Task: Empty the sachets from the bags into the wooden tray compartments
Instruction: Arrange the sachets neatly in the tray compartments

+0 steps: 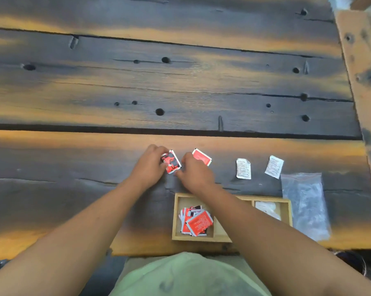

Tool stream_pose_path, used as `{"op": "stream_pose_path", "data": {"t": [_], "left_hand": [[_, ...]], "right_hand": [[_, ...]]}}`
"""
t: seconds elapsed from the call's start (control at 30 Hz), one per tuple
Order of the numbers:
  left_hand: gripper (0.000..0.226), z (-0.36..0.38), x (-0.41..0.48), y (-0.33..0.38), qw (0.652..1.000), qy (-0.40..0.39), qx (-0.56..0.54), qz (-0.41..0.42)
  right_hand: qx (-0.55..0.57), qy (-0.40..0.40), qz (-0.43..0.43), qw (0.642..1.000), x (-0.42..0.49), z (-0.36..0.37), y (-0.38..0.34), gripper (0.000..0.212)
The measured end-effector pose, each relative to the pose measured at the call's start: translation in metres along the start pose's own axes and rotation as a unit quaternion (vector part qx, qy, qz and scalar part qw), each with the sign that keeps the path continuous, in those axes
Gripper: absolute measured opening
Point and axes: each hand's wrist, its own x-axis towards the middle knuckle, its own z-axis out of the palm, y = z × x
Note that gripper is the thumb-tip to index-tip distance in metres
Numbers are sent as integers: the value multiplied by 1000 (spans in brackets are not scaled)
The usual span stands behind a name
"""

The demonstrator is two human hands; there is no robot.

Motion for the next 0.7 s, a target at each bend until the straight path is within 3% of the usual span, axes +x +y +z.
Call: {"op": "stream_pose_path", "data": {"t": [0.2,0.3,0.43,0.57,0.7], "left_hand": [[47,-2,33,-7,992,-73,87,64],[44,-3,39,-10,987,-92,100,87],[37,-4,38,-12,986,-96,90,104],[46,-5,38,-14,986,-97,80,112],[34,-6,34,-15,989,-93,66,94]], "right_hand": [[2,31,46,998,17,18,-8,50],[-3,46,53,997,20,25,-12,51],[-6,57,68,996,21,34,-15,45],[14,69,77,995,21,40,-18,42],[66,69,80,992,23,38,-19,22]]}}
